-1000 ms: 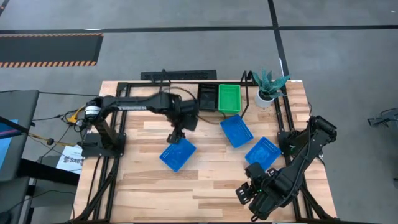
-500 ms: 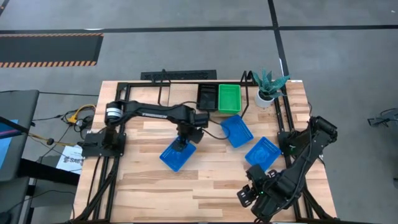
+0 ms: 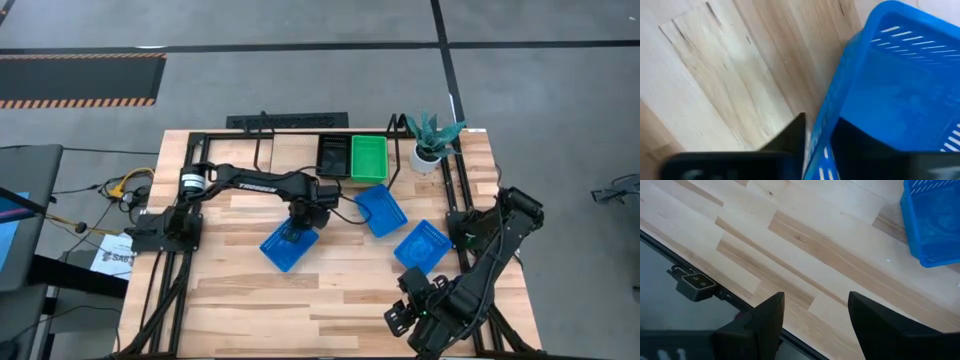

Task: Stack baskets on shelf by color
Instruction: Put the left blue bin on the shelf

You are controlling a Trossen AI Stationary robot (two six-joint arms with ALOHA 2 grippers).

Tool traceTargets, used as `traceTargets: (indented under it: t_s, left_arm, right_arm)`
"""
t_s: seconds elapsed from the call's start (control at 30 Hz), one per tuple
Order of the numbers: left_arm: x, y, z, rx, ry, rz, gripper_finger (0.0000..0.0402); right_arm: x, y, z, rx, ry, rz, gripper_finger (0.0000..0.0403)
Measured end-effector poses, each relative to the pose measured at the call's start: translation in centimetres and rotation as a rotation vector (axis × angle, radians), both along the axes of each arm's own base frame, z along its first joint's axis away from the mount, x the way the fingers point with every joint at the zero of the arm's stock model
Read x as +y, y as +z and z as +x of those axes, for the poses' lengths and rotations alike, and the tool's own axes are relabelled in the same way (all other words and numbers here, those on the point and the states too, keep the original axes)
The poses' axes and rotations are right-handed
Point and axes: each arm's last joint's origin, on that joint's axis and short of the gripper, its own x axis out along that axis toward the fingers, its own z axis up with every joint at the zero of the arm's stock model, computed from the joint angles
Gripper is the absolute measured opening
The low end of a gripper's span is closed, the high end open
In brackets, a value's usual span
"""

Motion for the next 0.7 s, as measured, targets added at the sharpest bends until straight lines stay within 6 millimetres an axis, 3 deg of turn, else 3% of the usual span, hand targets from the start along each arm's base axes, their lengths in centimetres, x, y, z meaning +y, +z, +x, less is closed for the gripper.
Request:
traceTargets:
  t_s: [0.07,0.27,0.5,0.7]
  left_arm:
    - [0.0,0.0,-0.1,0.006,0.014,-0.014,0.0019]
    - [-0.3,1.1,-0.8,0.04,0.107,-0.081,0.0002]
    - [0.7,7.8,-4.0,-0.062,0.132,0.006,0.0]
    - [6.0,13.0,-7.5,-0.254,0.308,0.155,0.0]
  right_arm:
    - [0.0,0.0,0.0,0.001,-0.001,-0.001,0.0245]
    - [0.0,0.0,0.0,0.002,0.007,-0.004,0.0245]
    - [-0.2,0.0,-0.1,0.018,0.01,-0.022,0.0245]
    - [-0.6,0.0,0.3,0.027,0.05,-0.044,0.0245]
